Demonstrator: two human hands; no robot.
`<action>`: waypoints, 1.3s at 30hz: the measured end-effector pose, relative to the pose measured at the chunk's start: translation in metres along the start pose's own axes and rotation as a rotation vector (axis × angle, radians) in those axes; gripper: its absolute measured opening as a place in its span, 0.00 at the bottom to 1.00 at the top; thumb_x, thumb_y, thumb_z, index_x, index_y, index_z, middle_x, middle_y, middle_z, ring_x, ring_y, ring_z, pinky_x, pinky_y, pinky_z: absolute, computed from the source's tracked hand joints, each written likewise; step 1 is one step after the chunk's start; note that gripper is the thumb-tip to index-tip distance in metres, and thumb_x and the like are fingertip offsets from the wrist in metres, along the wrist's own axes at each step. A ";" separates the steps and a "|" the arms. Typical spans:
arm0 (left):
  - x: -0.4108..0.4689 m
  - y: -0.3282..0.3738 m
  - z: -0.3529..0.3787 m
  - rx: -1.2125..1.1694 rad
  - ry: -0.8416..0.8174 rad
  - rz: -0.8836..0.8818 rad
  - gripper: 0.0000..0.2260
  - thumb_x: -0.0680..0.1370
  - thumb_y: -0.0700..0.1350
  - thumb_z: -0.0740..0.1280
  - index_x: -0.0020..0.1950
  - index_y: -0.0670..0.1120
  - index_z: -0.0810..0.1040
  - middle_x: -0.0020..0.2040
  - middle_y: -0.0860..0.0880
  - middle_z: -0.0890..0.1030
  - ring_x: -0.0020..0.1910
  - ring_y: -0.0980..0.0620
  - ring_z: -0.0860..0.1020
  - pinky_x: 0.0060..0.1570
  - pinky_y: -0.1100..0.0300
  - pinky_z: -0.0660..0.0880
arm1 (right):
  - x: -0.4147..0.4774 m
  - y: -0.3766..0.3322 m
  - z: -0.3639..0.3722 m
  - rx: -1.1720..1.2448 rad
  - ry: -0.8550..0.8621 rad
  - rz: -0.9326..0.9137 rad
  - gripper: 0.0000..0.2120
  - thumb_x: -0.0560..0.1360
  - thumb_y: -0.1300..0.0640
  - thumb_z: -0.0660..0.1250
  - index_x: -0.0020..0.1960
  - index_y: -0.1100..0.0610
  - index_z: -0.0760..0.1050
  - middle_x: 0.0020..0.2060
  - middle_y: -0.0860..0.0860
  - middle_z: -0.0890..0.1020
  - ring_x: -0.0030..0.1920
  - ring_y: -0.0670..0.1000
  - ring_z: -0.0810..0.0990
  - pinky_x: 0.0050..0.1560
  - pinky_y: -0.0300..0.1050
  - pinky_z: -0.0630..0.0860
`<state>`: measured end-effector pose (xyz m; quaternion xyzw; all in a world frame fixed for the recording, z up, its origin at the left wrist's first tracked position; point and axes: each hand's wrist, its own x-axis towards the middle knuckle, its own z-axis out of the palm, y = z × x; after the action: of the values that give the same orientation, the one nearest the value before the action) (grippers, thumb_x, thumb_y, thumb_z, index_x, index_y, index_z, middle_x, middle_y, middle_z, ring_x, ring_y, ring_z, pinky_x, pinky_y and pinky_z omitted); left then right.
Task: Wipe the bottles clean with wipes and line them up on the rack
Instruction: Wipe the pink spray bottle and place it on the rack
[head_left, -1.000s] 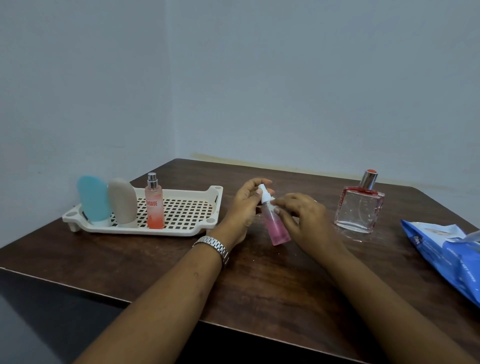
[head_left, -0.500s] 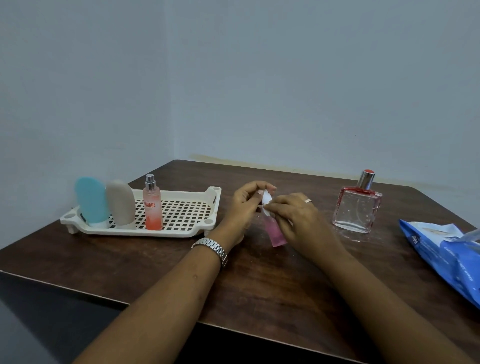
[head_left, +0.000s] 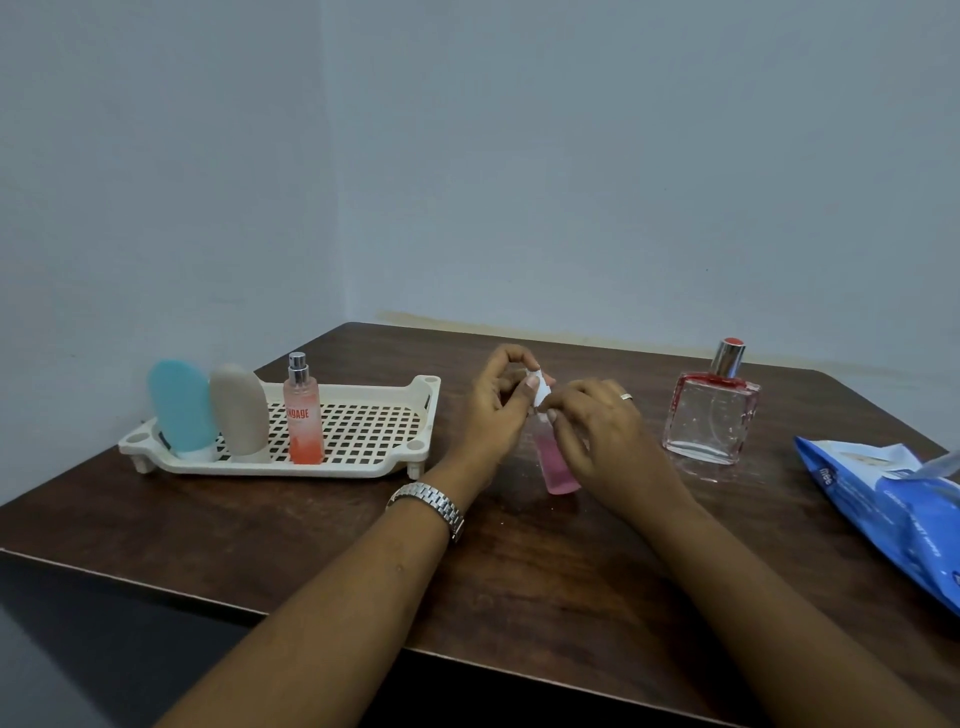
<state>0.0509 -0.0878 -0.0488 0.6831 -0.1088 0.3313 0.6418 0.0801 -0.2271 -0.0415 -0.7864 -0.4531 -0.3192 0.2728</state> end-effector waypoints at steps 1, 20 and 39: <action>0.000 0.001 0.000 0.001 0.001 -0.011 0.08 0.81 0.35 0.61 0.48 0.48 0.72 0.41 0.51 0.83 0.41 0.53 0.79 0.41 0.61 0.75 | 0.000 0.002 0.001 0.013 0.013 0.031 0.11 0.77 0.57 0.58 0.49 0.58 0.78 0.44 0.51 0.80 0.44 0.48 0.73 0.46 0.40 0.68; 0.004 0.000 0.001 -0.061 0.029 -0.157 0.15 0.80 0.32 0.57 0.39 0.46 0.74 0.46 0.49 0.82 0.43 0.56 0.78 0.45 0.60 0.72 | 0.001 0.010 0.002 0.046 0.024 0.143 0.08 0.77 0.66 0.62 0.50 0.60 0.79 0.47 0.52 0.80 0.48 0.48 0.72 0.45 0.27 0.61; 0.006 -0.002 -0.006 -0.184 -0.007 -0.339 0.12 0.81 0.35 0.59 0.42 0.47 0.77 0.57 0.51 0.81 0.49 0.50 0.78 0.46 0.57 0.75 | -0.003 0.005 0.002 0.213 -0.043 0.105 0.08 0.74 0.61 0.69 0.53 0.57 0.81 0.46 0.48 0.82 0.42 0.41 0.78 0.43 0.26 0.73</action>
<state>0.0551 -0.0802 -0.0467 0.6313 -0.0245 0.2048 0.7476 0.0838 -0.2294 -0.0453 -0.7823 -0.4483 -0.2376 0.3613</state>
